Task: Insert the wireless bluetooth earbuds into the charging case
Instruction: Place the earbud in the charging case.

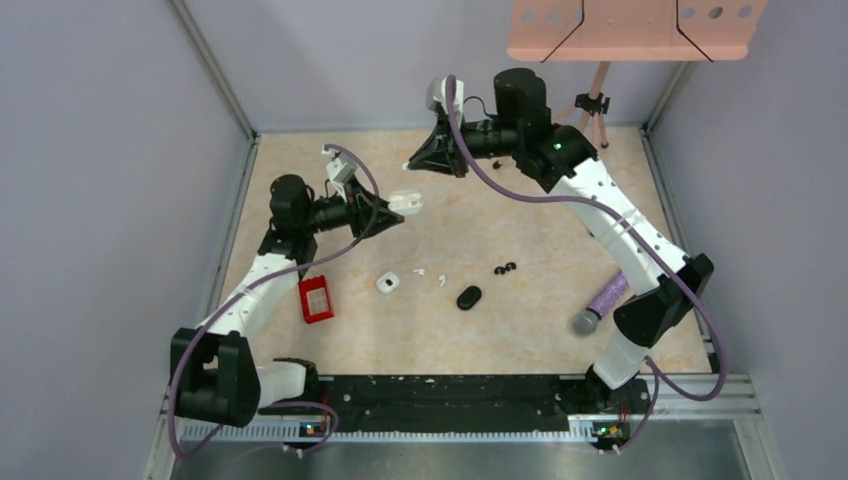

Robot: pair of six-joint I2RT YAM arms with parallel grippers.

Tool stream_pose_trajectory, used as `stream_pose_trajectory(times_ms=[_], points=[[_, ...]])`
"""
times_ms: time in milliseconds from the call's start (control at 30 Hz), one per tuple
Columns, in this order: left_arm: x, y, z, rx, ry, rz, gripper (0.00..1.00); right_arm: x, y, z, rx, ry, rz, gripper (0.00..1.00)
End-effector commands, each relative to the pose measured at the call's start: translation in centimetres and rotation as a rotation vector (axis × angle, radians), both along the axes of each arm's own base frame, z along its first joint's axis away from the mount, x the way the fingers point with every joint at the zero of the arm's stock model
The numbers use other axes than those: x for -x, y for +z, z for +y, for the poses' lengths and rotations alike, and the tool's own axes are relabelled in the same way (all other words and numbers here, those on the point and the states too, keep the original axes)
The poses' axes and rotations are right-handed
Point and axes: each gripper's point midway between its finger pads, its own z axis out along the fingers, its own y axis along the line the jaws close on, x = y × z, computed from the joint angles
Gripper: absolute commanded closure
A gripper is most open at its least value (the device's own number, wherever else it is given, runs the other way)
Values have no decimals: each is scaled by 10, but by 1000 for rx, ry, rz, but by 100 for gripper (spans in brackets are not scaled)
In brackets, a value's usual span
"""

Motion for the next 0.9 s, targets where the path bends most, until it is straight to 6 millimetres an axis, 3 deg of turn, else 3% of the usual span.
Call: stream_pose_trajectory(times_ms=[0,233,867], points=[[13,31,-16,-6,-107,-194,100,9,-11,17,48,18,37,100],[18,37,-23,0,-128,-202,100,30,-28,21,94,66,49,100],[23,60,-26,-3,-154,-277,100,30,-53,26,143,86,62,100]])
